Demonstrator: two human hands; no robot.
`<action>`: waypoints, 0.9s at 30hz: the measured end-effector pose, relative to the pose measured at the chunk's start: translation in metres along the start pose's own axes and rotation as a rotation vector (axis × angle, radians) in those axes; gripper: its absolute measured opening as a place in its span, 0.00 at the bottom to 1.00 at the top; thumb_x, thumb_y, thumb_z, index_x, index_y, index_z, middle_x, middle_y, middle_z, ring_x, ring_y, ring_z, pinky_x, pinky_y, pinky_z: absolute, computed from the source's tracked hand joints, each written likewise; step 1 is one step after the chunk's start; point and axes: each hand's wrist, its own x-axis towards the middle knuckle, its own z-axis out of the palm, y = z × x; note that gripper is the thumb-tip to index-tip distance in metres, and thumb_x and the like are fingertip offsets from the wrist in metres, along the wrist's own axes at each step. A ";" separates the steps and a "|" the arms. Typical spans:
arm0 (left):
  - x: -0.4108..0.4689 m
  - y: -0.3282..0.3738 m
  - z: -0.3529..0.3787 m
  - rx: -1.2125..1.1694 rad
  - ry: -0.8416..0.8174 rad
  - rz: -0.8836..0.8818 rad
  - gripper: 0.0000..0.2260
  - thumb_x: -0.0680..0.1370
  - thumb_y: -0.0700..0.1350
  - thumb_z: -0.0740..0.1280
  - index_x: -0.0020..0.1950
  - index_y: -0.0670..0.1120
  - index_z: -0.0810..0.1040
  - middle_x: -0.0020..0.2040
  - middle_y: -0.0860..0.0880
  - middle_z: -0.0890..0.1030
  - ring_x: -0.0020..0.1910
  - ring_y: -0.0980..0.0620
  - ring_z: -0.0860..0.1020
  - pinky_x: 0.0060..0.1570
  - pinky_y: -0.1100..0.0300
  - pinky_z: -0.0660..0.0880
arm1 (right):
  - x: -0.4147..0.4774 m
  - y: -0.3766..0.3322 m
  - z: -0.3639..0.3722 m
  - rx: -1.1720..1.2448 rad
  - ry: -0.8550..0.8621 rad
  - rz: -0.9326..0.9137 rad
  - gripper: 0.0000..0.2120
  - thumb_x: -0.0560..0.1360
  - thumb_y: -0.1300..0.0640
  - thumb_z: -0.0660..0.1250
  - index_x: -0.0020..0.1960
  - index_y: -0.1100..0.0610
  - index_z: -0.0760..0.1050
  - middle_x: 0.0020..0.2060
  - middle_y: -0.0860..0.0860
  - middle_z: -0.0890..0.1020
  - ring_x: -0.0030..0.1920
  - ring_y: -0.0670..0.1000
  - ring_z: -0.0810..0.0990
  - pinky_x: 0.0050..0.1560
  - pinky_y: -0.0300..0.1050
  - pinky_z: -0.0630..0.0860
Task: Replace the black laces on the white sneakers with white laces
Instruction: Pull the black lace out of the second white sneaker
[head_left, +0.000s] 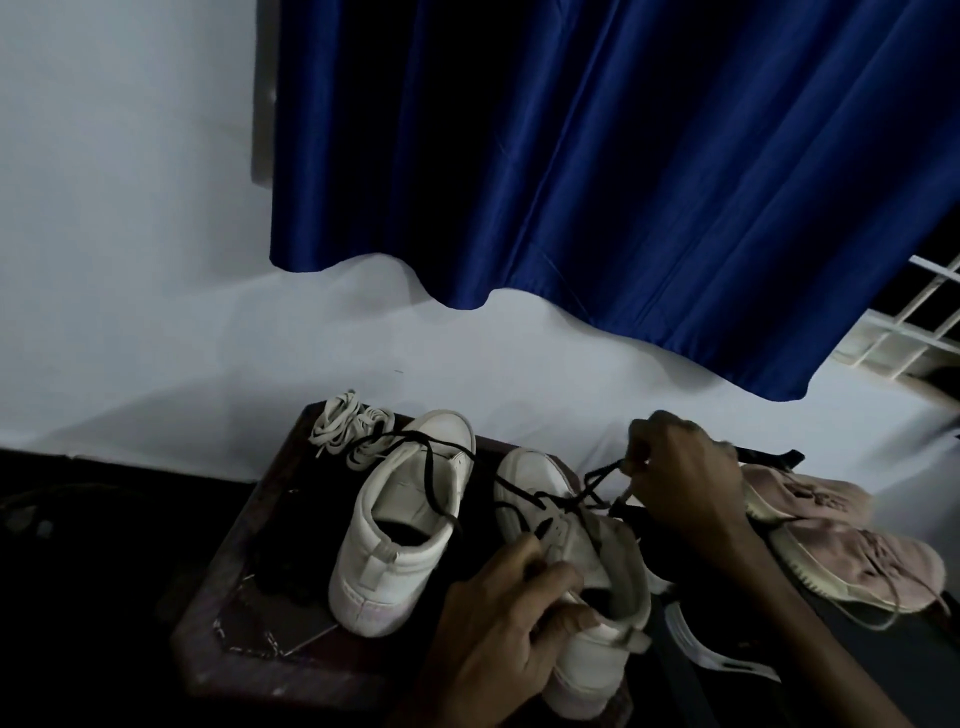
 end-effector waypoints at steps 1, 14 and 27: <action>0.000 0.001 0.001 0.007 0.005 0.001 0.14 0.79 0.65 0.59 0.50 0.57 0.76 0.45 0.56 0.71 0.43 0.59 0.75 0.30 0.59 0.75 | 0.000 0.002 0.000 0.037 0.002 0.035 0.06 0.74 0.54 0.68 0.39 0.51 0.73 0.43 0.45 0.77 0.41 0.49 0.78 0.46 0.49 0.75; -0.001 -0.001 0.006 0.012 0.007 0.032 0.12 0.78 0.65 0.62 0.53 0.59 0.75 0.50 0.56 0.73 0.46 0.58 0.78 0.32 0.62 0.75 | -0.015 -0.027 0.012 0.139 -0.258 -0.423 0.12 0.77 0.56 0.64 0.58 0.44 0.77 0.58 0.44 0.74 0.61 0.47 0.70 0.56 0.50 0.69; 0.000 0.001 0.005 0.046 0.055 0.039 0.14 0.79 0.65 0.58 0.49 0.57 0.75 0.53 0.56 0.75 0.51 0.60 0.77 0.34 0.68 0.72 | 0.012 -0.015 0.012 -0.181 -0.005 0.014 0.04 0.74 0.59 0.66 0.48 0.52 0.74 0.45 0.47 0.77 0.44 0.51 0.79 0.51 0.50 0.72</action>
